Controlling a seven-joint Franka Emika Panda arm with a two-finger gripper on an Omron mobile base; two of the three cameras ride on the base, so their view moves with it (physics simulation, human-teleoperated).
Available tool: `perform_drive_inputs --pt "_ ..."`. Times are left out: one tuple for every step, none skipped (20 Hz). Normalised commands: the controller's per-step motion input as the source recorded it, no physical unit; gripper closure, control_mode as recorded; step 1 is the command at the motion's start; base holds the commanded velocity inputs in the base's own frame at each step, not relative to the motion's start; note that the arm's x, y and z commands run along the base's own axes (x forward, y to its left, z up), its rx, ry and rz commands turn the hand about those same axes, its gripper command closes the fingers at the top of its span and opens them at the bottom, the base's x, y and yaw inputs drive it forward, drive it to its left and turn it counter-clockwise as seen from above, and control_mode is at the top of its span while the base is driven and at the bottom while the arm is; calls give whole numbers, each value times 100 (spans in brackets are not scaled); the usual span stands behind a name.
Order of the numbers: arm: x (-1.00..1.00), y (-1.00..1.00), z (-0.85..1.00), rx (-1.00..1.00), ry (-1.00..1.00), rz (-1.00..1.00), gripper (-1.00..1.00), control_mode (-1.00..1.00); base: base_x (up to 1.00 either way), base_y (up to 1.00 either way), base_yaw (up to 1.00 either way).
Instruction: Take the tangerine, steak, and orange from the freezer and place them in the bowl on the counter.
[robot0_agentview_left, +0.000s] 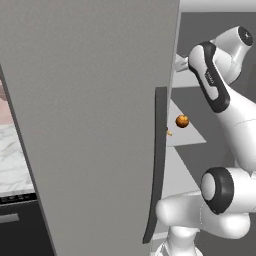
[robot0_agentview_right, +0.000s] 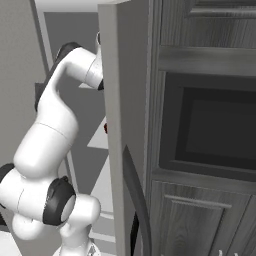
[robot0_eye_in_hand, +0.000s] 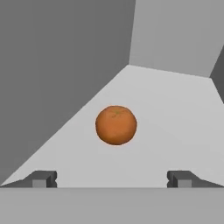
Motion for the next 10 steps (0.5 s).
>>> perform_drive_inputs --pt "26 0 0 0 0 0 -100 -100 0 0 0" --pt "36 6 0 -1 0 0 -100 -100 0 0 0" --pt "43 10 0 -3 0 0 -100 -100 0 0 0" --pt "35 5 0 -1 0 0 -100 -100 0 0 0" --pt "29 2 0 0 0 0 -100 -100 0 0 0" --pt "27 0 0 0 0 0 -100 -100 0 0 0" --pt "29 0 0 0 0 0 -100 -100 0 0 0" --pt "49 0 0 0 1 0 -100 -100 0 0 0" --pt "53 0 0 0 2 0 -100 -100 0 0 0" --pt "52 0 0 0 3 0 -100 -100 0 0 0"
